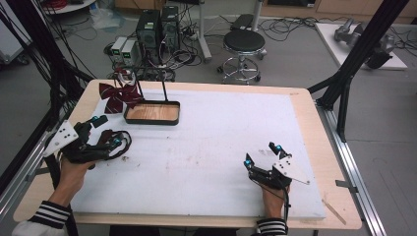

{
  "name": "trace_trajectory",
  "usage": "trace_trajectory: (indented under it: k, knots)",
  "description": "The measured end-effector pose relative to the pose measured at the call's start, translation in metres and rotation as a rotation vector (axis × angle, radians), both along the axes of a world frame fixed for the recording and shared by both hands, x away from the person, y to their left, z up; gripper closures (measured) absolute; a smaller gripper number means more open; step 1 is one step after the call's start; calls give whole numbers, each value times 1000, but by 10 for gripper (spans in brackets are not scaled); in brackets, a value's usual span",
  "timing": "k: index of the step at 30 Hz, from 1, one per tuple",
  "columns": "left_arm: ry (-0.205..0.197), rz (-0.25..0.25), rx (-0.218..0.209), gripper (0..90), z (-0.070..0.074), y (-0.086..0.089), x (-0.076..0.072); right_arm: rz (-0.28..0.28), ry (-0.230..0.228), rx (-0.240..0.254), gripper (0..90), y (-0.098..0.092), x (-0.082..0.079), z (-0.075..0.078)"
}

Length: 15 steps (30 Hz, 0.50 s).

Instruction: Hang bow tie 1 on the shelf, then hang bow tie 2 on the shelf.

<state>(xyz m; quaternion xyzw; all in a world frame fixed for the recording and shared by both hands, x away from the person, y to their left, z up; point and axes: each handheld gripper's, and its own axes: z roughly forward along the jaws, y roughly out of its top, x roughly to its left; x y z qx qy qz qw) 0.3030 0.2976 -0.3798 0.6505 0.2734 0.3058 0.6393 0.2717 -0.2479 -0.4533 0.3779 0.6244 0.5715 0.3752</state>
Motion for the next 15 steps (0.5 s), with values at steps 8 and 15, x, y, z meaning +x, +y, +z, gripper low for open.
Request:
trace_trajectory:
  k: [8, 15]
  knots:
    - [18, 10, 6, 178, -8, -2, -1, 2, 7, 4, 93, 0, 0, 0]
    - [4, 1, 10, 178, -4, -6, 0, -2, 6, 5, 92, -1, 0, 0]
